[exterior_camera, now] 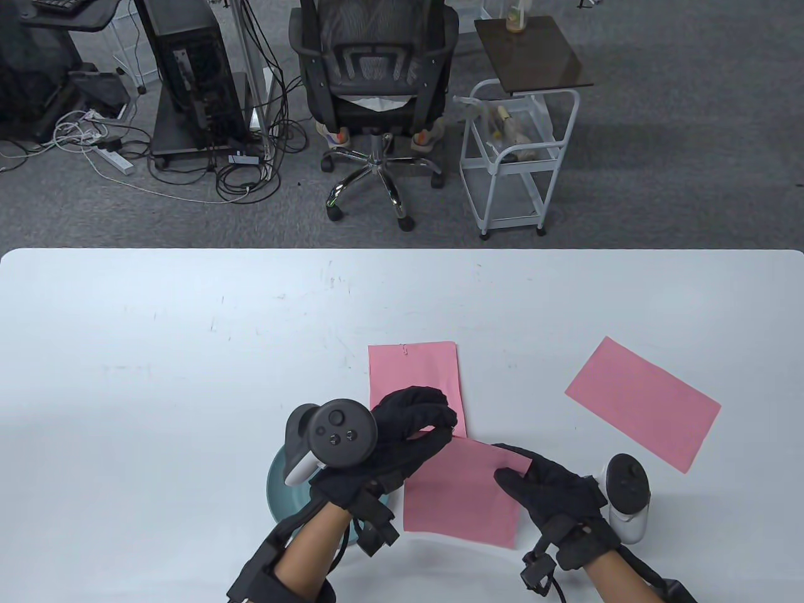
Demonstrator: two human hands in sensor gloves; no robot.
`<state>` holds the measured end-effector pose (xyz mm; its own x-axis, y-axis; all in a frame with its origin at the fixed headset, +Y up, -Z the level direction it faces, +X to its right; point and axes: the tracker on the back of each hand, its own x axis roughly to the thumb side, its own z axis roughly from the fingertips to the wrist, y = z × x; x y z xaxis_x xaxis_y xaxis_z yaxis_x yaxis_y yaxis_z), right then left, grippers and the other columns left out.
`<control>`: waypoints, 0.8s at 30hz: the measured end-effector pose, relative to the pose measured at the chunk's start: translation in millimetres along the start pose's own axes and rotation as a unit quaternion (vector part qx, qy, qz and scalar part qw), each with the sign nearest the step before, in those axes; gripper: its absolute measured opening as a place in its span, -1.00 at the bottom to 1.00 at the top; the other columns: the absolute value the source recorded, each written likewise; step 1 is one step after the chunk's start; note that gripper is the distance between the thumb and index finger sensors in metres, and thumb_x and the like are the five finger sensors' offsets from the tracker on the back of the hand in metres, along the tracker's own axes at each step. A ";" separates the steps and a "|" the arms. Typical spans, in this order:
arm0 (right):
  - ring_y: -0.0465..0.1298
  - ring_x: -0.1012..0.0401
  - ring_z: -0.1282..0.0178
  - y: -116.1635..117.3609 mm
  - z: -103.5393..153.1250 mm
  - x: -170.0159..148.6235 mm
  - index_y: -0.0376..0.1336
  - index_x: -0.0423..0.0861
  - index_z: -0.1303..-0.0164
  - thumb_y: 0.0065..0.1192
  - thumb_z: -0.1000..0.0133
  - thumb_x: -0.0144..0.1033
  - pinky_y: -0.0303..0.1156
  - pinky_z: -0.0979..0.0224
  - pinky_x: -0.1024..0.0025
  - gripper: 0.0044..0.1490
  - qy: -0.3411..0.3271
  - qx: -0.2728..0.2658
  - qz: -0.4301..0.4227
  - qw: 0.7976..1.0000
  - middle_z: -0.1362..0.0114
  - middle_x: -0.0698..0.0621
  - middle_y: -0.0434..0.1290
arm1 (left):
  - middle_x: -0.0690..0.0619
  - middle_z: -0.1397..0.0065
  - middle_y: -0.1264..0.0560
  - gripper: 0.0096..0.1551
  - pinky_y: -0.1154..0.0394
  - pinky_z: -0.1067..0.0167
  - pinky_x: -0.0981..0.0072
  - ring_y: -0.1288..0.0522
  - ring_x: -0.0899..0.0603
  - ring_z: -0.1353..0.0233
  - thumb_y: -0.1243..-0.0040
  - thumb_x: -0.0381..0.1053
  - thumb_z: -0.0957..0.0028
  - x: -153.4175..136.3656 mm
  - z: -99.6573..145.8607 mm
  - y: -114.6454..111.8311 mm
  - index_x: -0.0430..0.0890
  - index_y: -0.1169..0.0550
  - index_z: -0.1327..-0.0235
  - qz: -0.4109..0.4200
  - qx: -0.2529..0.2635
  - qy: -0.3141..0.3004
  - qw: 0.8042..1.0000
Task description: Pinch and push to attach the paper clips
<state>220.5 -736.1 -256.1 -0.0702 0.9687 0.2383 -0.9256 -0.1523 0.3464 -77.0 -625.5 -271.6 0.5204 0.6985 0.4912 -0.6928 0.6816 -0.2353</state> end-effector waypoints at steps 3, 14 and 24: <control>0.59 -0.01 -0.27 -0.4 0.0 0.2 0.37 -0.05 -0.40 0.32 -0.25 -0.42 0.50 -0.26 0.06 -0.53 0.002 -0.001 0.003 1.000 -0.38 -0.10 0.55 | -0.13 -0.60 -0.44 -0.65 -0.21 -0.50 -0.43 -0.34 -0.38 -0.62 -0.31 -0.01 -0.31 3.5 3.4 5.2 0.02 -0.63 -0.32 0.024 0.034 -0.013 0.999; 0.59 -0.01 -0.27 -0.4 0.5 0.9 0.37 -0.05 -0.40 0.32 -0.26 -0.41 0.50 -0.26 0.06 -0.53 0.001 0.001 0.000 1.000 -0.38 -0.10 0.55 | -0.13 -0.60 -0.43 -0.65 -0.21 -0.50 -0.43 -0.34 -0.38 -0.61 -0.31 -0.01 -0.31 4.2 1.8 -0.5 0.02 -0.63 -0.33 0.011 0.019 -0.008 1.000; 0.59 -0.01 -0.27 -0.6 0.8 2.2 0.38 -0.05 -0.40 0.32 -0.25 -0.42 0.50 -0.26 0.06 -0.53 -0.002 0.001 0.000 1.000 -0.38 -0.10 0.55 | -0.12 -0.60 -0.44 -0.64 -0.21 -0.50 -0.43 -0.34 -0.37 -0.61 -0.31 -0.02 -0.30 3.7 1.5 -0.5 0.02 -0.63 -0.32 0.012 0.027 -0.007 1.000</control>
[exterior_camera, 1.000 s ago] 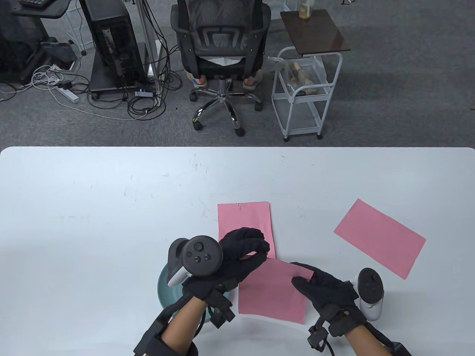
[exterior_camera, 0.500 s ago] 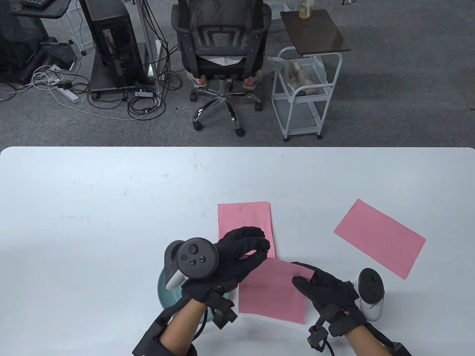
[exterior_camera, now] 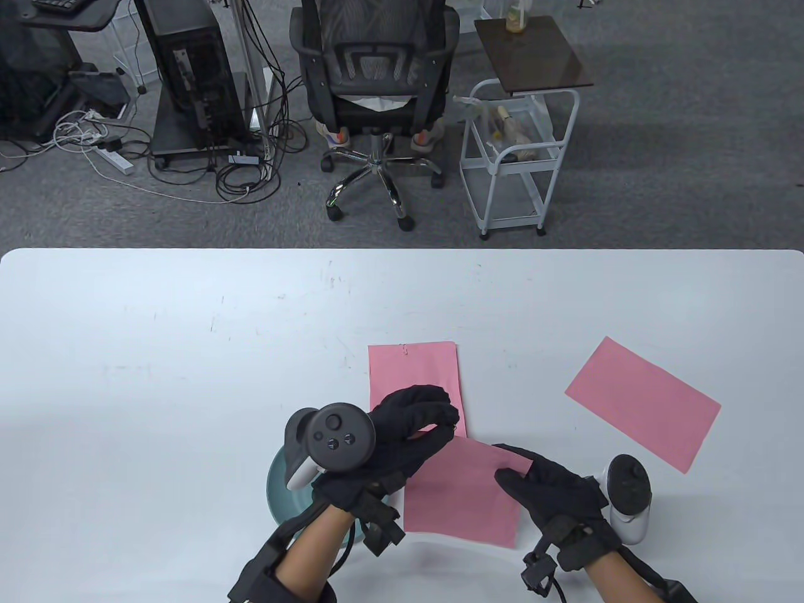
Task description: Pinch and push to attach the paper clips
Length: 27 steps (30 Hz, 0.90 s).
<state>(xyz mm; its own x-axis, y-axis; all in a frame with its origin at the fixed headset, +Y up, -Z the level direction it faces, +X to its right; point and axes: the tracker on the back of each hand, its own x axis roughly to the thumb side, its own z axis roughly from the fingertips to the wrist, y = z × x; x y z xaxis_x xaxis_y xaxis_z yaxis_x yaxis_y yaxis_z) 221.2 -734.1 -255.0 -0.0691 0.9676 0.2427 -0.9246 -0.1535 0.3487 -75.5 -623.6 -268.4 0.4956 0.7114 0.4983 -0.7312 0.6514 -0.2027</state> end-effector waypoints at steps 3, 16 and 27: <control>0.60 -0.01 -0.27 -0.4 0.3 0.5 0.38 -0.05 -0.39 0.32 -0.25 -0.42 0.50 -0.26 0.06 -0.53 -0.002 -0.002 0.000 1.000 -0.38 -0.10 0.55 | -0.13 -0.60 -0.44 -0.64 -0.22 -0.50 -0.43 -0.34 -0.38 -0.61 -0.32 -0.01 -0.30 0.0 -0.2 -1.5 0.02 -0.63 -0.32 -0.003 -0.002 0.002 1.000; 0.60 0.00 -0.27 -2.6 1.6 2.0 0.38 -0.05 -0.39 0.32 -0.25 -0.41 0.50 -0.25 0.07 -0.53 -0.003 -0.014 -0.010 1.000 -0.37 -0.09 0.56 | -0.13 -0.60 -0.44 -0.63 -0.22 -0.50 -0.43 -0.35 -0.38 -0.60 -0.31 -0.02 -0.30 -1.3 -1.7 -5.2 -0.01 -0.62 -0.33 -0.012 -0.016 0.007 1.000; 0.60 0.00 -0.25 -4.0 2.2 3.3 0.39 -0.05 -0.38 0.33 -0.25 -0.41 0.51 -0.24 0.08 -0.54 -0.002 -0.019 -0.021 1.000 -0.36 -0.09 0.56 | -0.10 -0.62 -0.43 -0.60 -0.23 -0.51 -0.42 -0.35 -0.34 -0.63 -0.29 0.02 -0.30 -7.8 -5.2 -3.7 0.01 -0.58 -0.37 -0.059 -0.067 -0.043 0.995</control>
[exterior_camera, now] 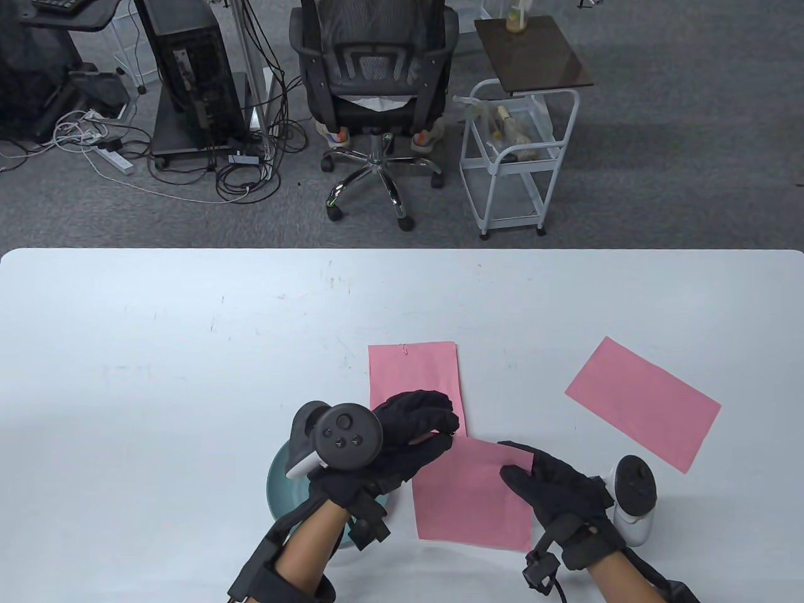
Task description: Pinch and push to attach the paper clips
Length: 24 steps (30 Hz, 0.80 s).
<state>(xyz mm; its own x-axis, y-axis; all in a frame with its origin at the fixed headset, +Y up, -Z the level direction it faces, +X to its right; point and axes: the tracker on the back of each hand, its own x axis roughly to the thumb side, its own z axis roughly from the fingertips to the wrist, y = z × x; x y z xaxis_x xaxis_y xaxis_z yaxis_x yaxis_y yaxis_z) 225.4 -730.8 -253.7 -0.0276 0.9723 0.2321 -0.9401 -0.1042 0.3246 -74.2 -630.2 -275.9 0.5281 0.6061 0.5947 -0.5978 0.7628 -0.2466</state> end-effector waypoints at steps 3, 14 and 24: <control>0.61 0.01 -0.25 -0.1 0.0 0.3 0.39 -0.05 -0.38 0.33 -0.25 -0.41 0.51 -0.24 0.09 -0.54 0.000 0.001 -0.001 1.000 -0.36 -0.09 0.57 | -0.09 -0.62 -0.44 -0.60 -0.24 -0.51 -0.42 -0.36 -0.33 -0.63 -0.30 0.02 -0.30 -0.3 0.1 0.3 0.00 -0.58 -0.37 -0.003 -0.003 -0.001 1.000; 0.61 0.01 -0.24 -0.7 0.1 -0.5 0.39 -0.04 -0.37 0.33 -0.25 -0.42 0.51 -0.23 0.10 -0.54 0.007 -0.004 -0.018 1.000 -0.35 -0.09 0.57 | -0.08 -0.61 -0.45 -0.58 -0.25 -0.51 -0.41 -0.38 -0.33 -0.61 -0.31 0.01 -0.29 -1.0 -3.1 -6.2 -0.02 -0.58 -0.37 -0.013 -0.040 0.002 0.999; 0.61 0.01 -0.24 -0.2 -0.1 0.1 0.39 -0.05 -0.38 0.32 -0.25 -0.41 0.51 -0.24 0.09 -0.54 0.012 -0.004 -0.012 1.000 -0.36 -0.09 0.57 | -0.09 -0.61 -0.44 -0.56 -0.25 -0.51 -0.41 -0.38 -0.33 -0.61 -0.34 0.01 -0.27 -0.5 -3.3 -3.8 -0.02 -0.58 -0.39 -0.025 -0.051 0.012 0.998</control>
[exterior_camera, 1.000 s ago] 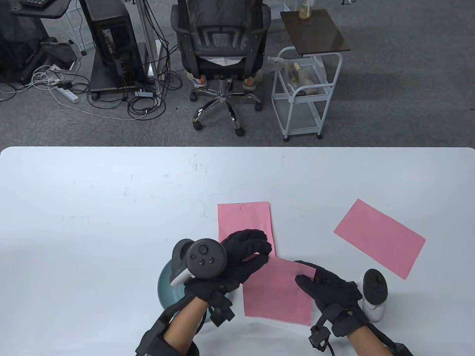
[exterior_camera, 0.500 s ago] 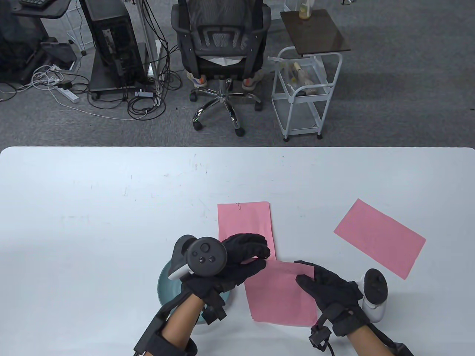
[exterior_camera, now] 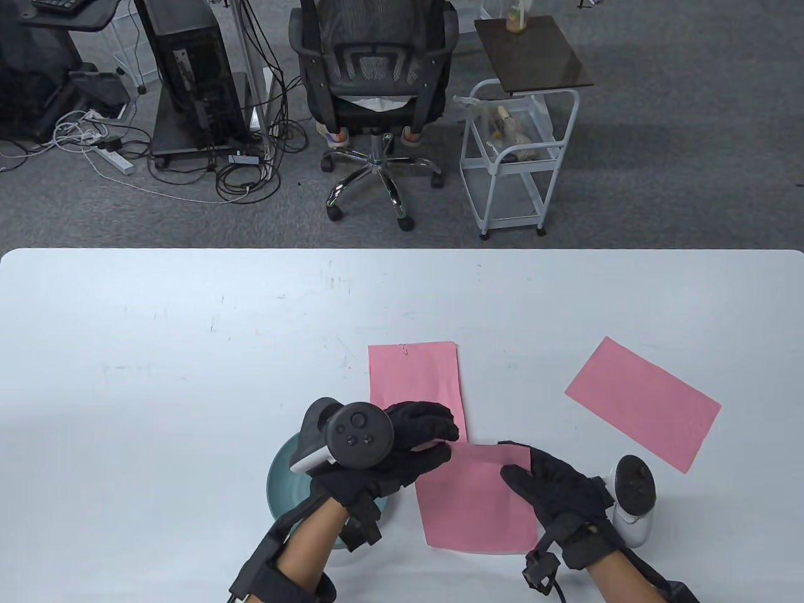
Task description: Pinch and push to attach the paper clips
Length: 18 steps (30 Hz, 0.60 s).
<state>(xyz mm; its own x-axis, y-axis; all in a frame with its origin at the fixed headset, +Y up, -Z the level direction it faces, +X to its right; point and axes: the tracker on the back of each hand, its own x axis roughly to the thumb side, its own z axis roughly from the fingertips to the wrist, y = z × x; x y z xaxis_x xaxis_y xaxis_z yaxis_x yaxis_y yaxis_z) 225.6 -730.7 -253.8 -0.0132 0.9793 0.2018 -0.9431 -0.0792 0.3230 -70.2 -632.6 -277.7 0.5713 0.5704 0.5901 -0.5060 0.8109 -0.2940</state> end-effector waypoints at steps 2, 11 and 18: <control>0.61 0.01 -0.25 0.3 0.0 0.0 0.38 -0.05 -0.39 0.32 -0.25 -0.41 0.51 -0.24 0.09 -0.54 0.001 0.000 -0.003 1.000 -0.36 -0.09 0.57 | -0.10 -0.63 -0.43 -0.51 -0.25 -0.51 -0.41 -0.37 -0.34 -0.62 -0.35 0.01 -0.27 2.5 2.1 5.1 -0.02 -0.55 -0.45 -0.010 -0.002 0.004 1.000; 0.60 0.01 -0.26 -0.8 -0.7 0.3 0.37 -0.05 -0.40 0.31 -0.26 -0.41 0.51 -0.25 0.09 -0.53 0.010 -0.012 -0.012 1.000 -0.37 -0.09 0.56 | -0.15 -0.67 -0.38 -0.35 -0.25 -0.51 -0.39 -0.34 -0.35 -0.64 -0.31 0.08 -0.28 6.3 46.1 24.7 -0.04 -0.42 -0.62 -0.115 0.053 0.054 0.990; 0.60 0.01 -0.27 -5.9 -7.4 9.0 0.36 -0.06 -0.41 0.31 -0.26 -0.40 0.51 -0.25 0.09 -0.53 0.004 -0.030 -0.019 0.999 -0.38 -0.09 0.55 | -0.15 -0.69 -0.35 -0.30 -0.25 -0.52 -0.38 -0.32 -0.34 -0.65 -0.25 0.13 -0.28 -13.7 94.7 21.2 -0.05 -0.38 -0.65 -0.189 0.112 0.081 0.972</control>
<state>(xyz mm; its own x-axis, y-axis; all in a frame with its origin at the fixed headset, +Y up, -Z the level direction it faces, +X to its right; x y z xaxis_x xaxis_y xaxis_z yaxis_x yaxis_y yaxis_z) 228.5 -720.0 -260.7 0.0215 0.9828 0.1835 -0.9614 -0.0300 0.2737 -150.0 -635.6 -220.8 0.8285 0.2654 0.4931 -0.3586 0.9278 0.1031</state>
